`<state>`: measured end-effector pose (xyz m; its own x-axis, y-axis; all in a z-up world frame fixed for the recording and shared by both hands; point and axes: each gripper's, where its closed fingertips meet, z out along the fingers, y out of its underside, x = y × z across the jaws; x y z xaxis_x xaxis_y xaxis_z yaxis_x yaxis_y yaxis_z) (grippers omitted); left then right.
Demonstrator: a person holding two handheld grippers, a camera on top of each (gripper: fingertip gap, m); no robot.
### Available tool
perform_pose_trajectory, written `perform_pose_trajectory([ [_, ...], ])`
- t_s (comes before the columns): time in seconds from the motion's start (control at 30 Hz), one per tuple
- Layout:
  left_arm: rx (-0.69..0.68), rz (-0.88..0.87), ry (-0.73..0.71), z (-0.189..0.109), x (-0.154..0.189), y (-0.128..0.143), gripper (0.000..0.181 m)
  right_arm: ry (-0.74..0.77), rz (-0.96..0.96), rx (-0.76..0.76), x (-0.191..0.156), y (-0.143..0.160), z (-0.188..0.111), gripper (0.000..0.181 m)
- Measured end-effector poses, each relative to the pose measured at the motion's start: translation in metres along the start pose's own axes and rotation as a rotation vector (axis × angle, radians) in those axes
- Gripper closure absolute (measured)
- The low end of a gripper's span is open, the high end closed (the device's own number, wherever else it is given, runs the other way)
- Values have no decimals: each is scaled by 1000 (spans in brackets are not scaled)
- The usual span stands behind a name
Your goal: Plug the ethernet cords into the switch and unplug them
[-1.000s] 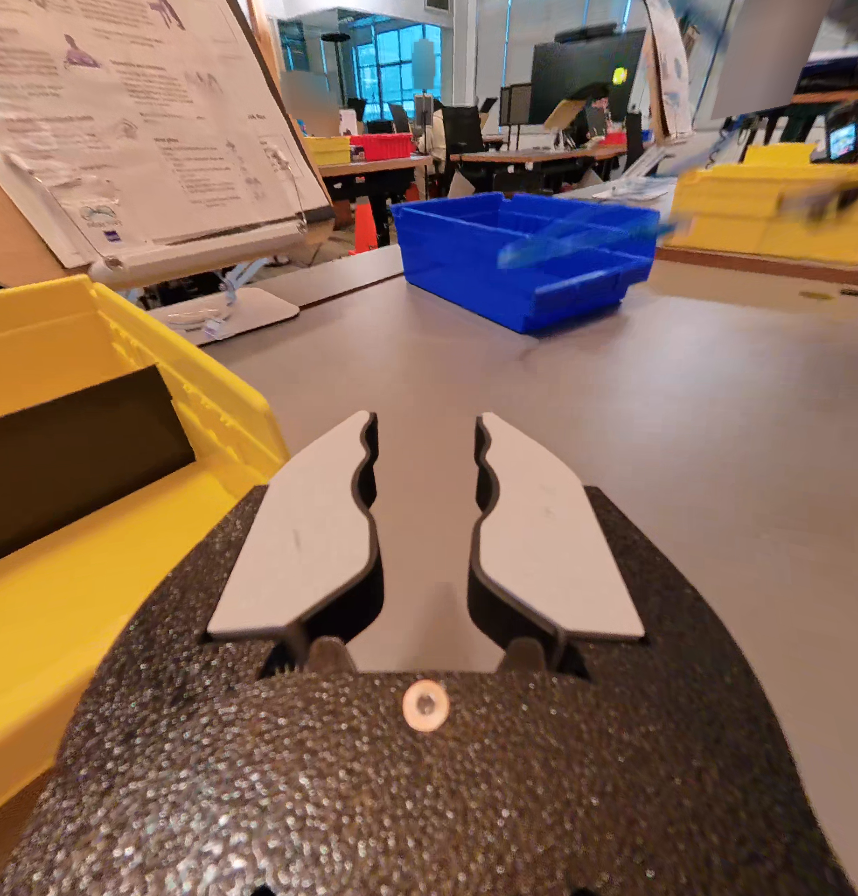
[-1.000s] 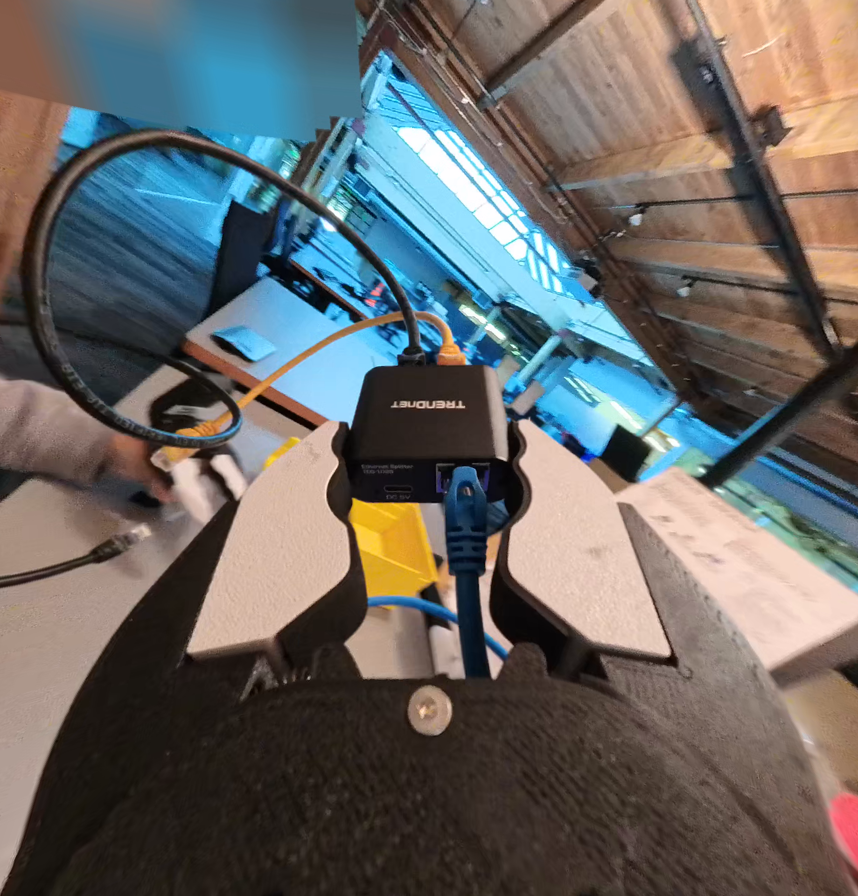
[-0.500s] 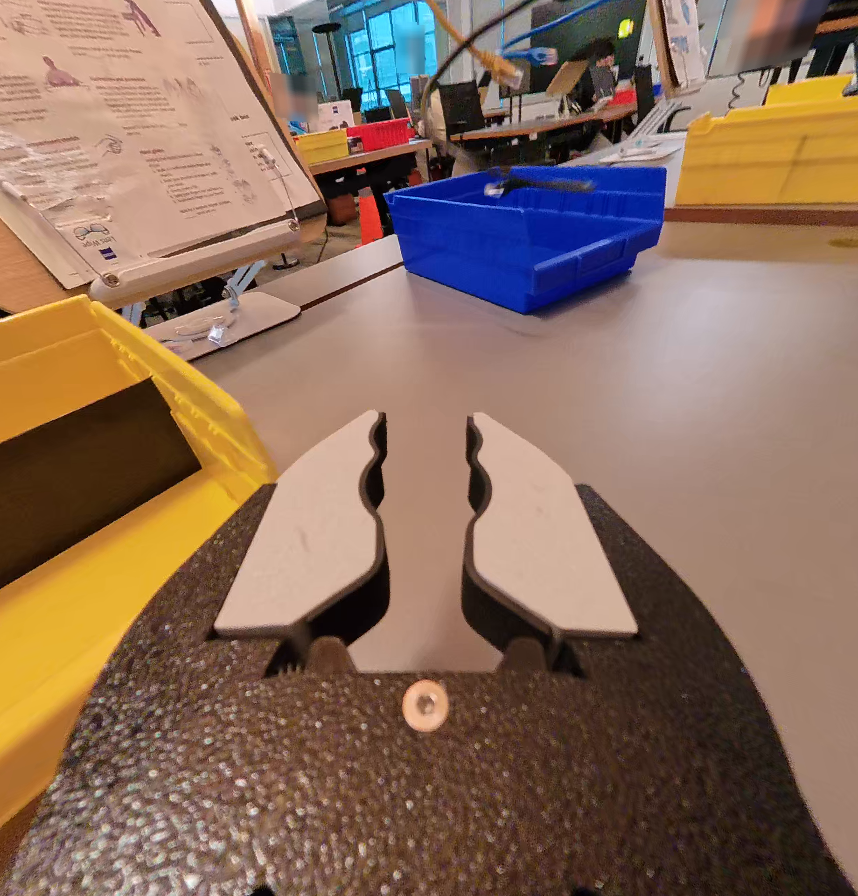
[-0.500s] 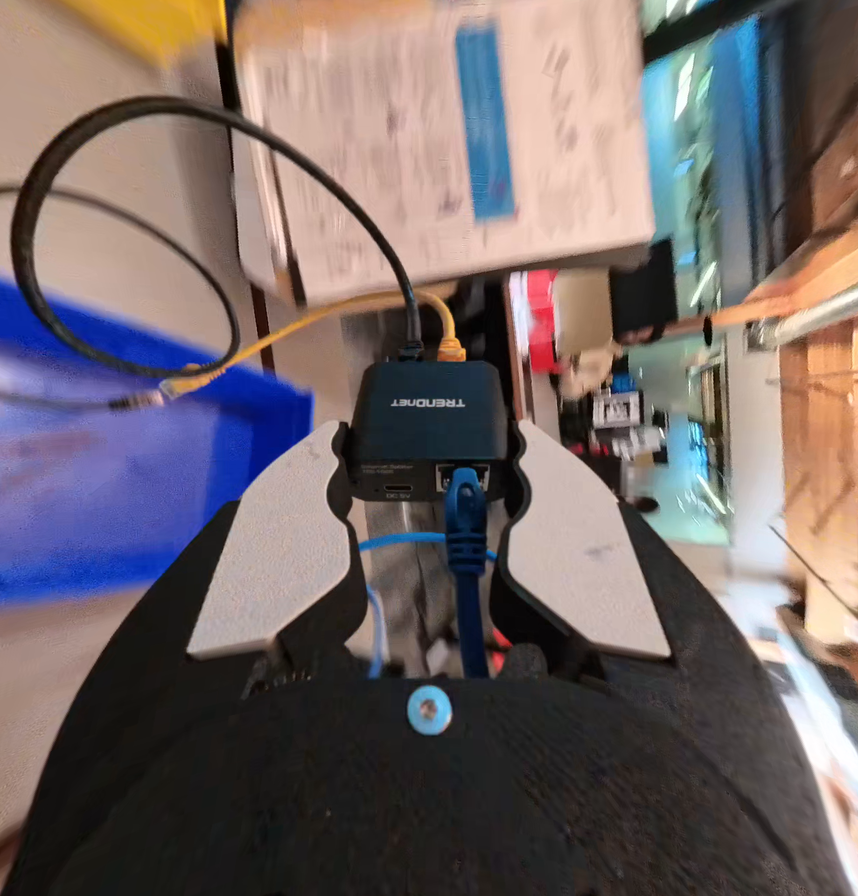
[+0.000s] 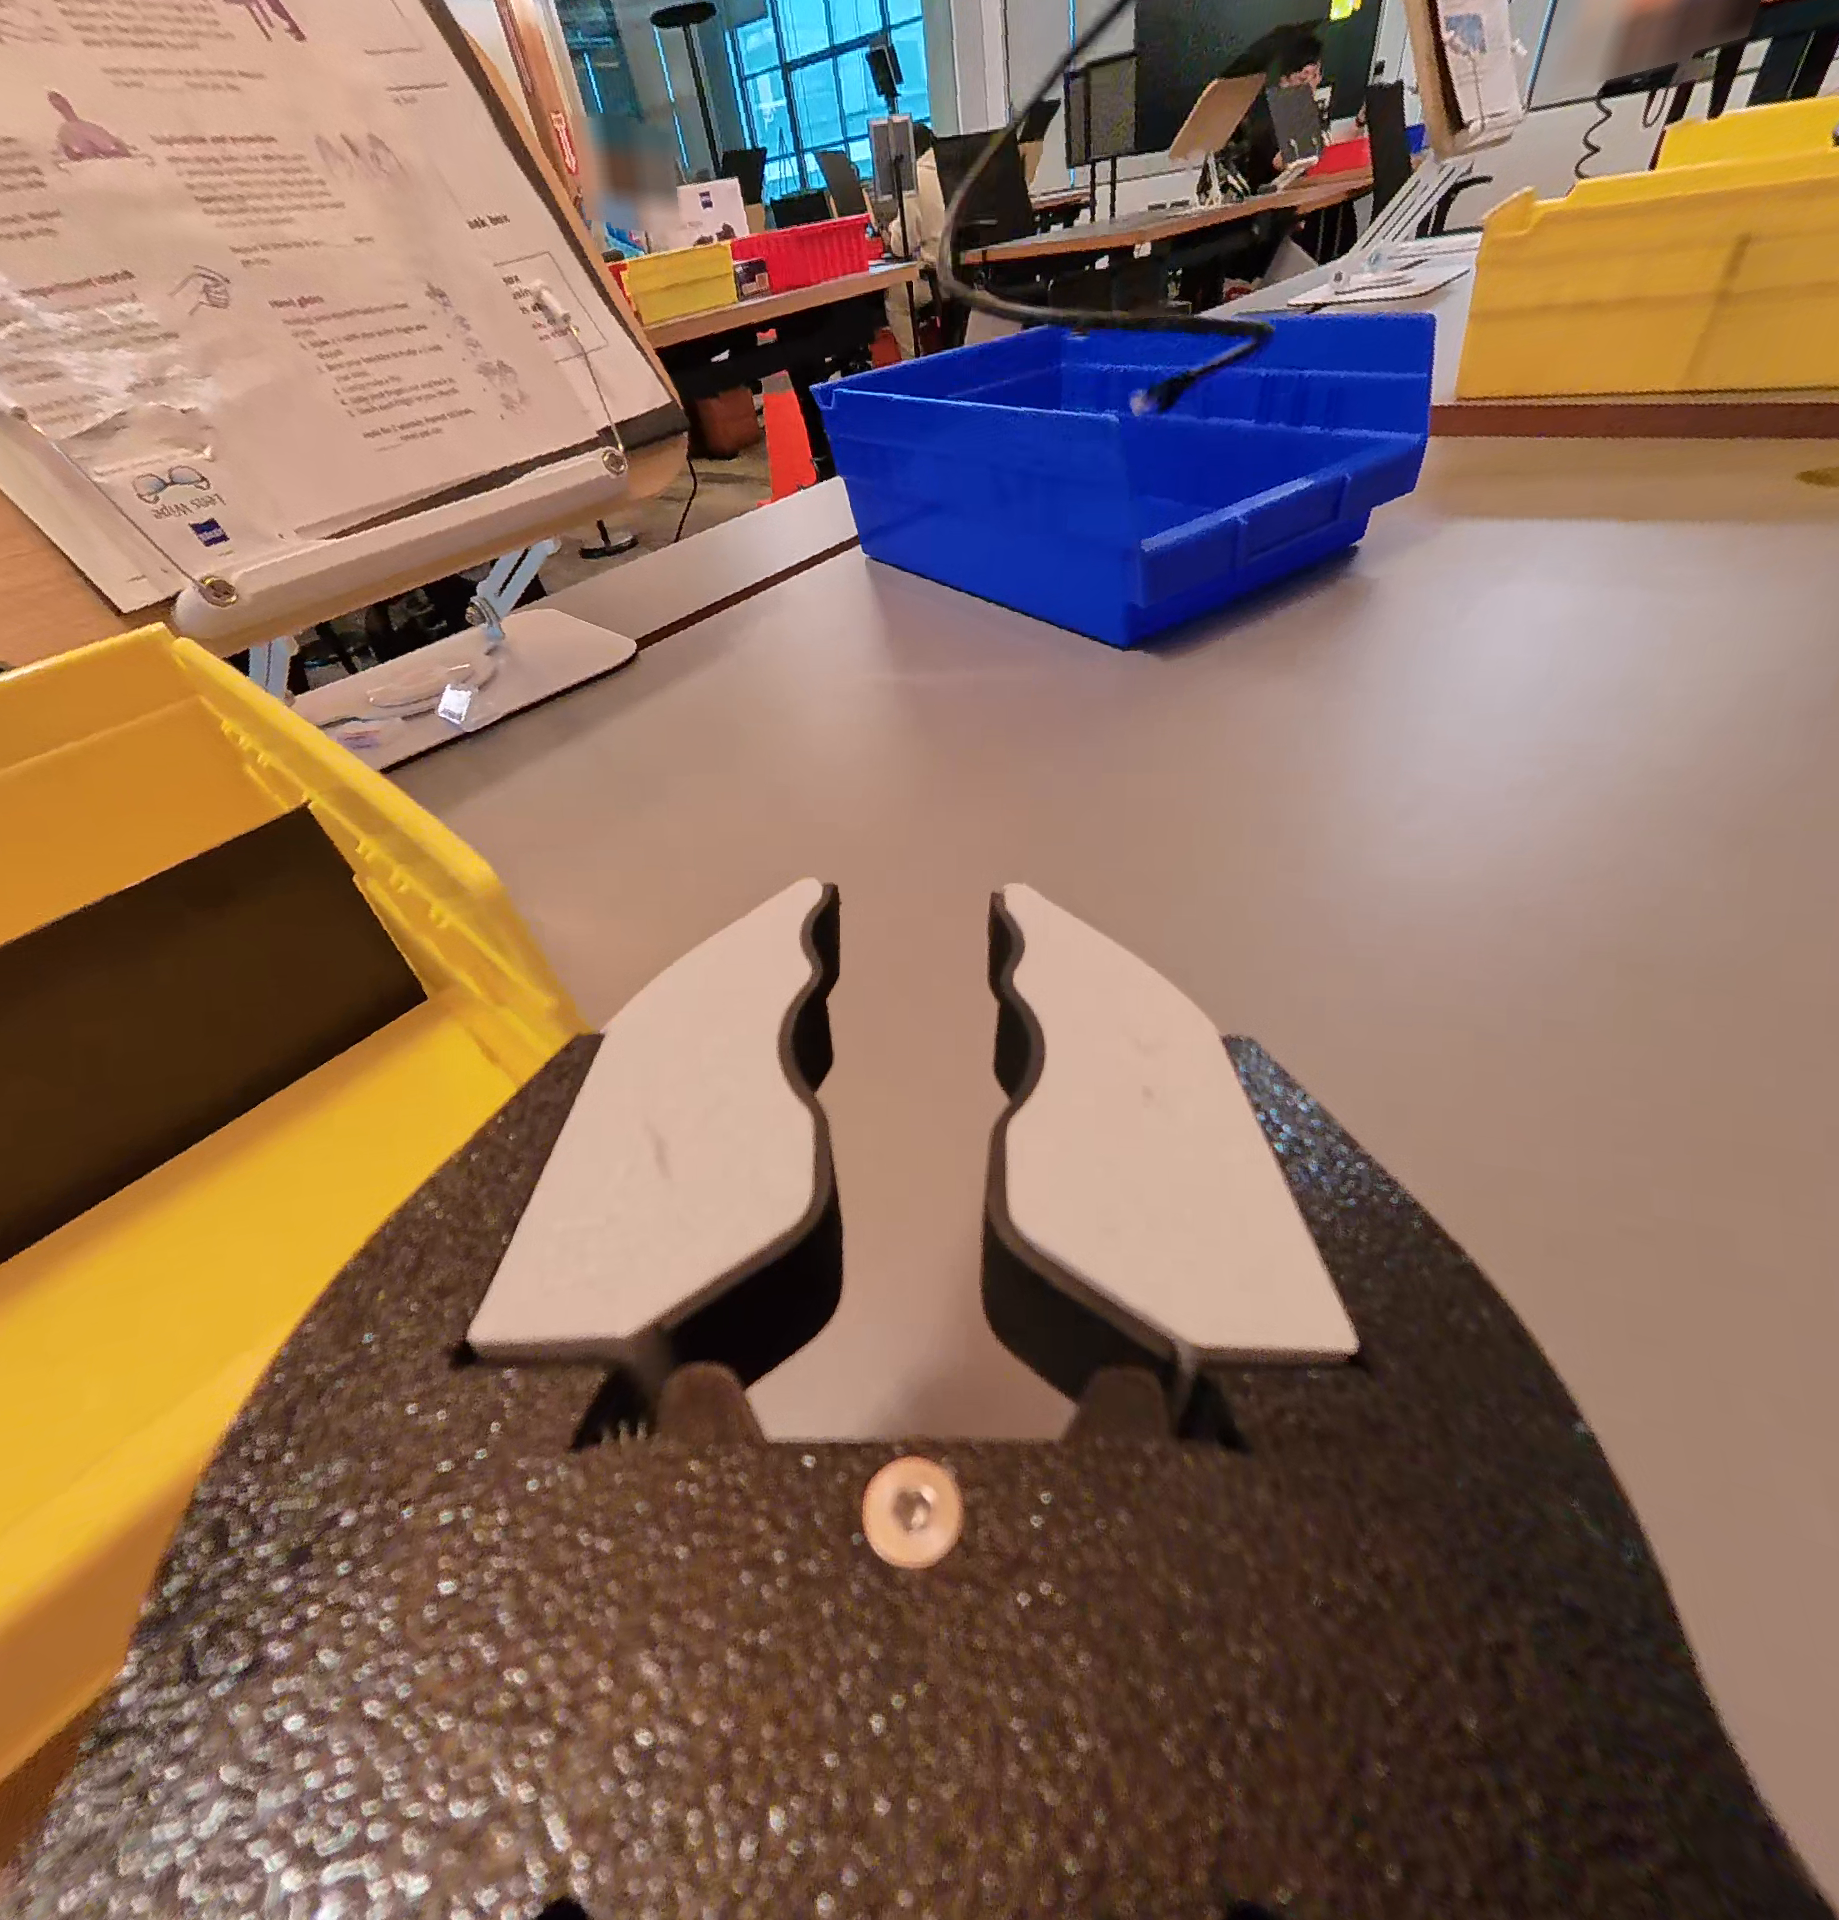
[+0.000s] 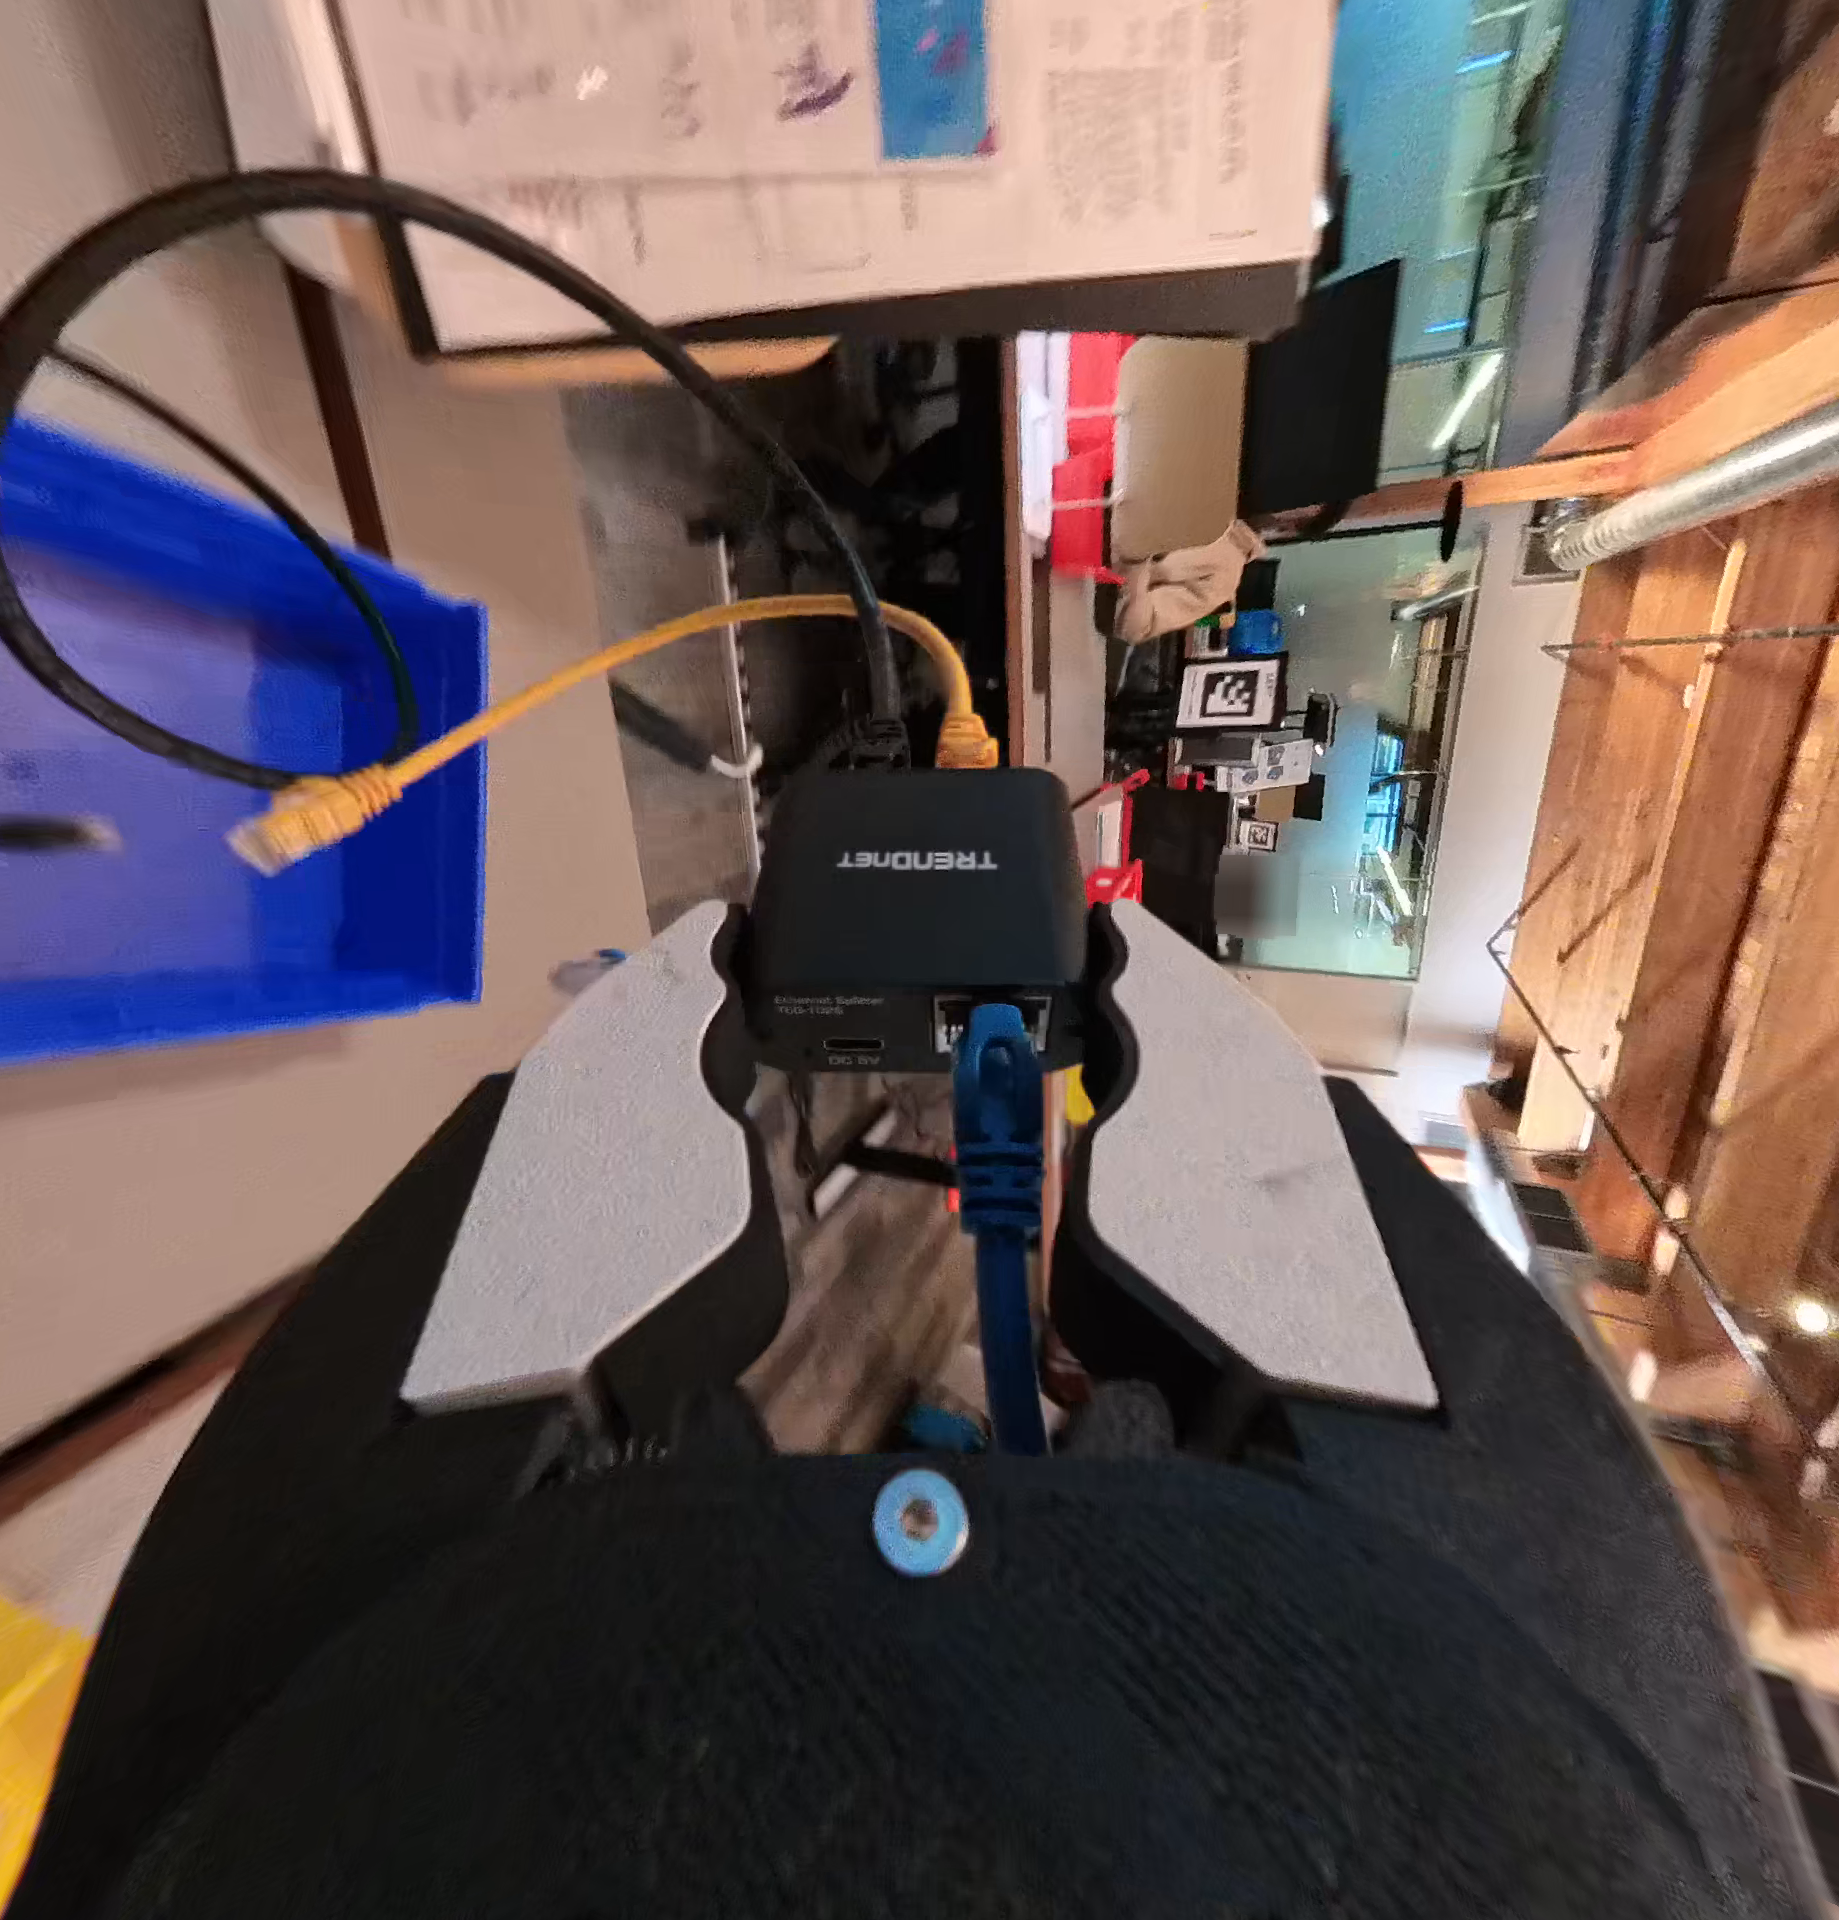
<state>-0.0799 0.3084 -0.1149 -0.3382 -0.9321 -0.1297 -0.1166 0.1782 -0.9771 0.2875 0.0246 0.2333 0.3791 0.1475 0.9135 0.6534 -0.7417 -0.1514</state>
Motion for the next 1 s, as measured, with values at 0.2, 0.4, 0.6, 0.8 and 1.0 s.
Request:
perform_pose_trajectory([
  [0.2,-21,1,13,2,2,2,155,-17,-12,-75,-15,24,11,119],
  [0.4,-27,10,17,3,3,3,156,-68,-133,-265,-28,54,6,119],
  [0.6,-42,16,22,4,4,5,156,-128,-158,-225,-54,38,24,119],
  [0.8,-63,28,28,6,6,7,156,-174,2,-8,-89,-30,63,119],
  [1.0,-67,41,35,6,8,8,156,-232,377,154,-148,-44,108,118],
])
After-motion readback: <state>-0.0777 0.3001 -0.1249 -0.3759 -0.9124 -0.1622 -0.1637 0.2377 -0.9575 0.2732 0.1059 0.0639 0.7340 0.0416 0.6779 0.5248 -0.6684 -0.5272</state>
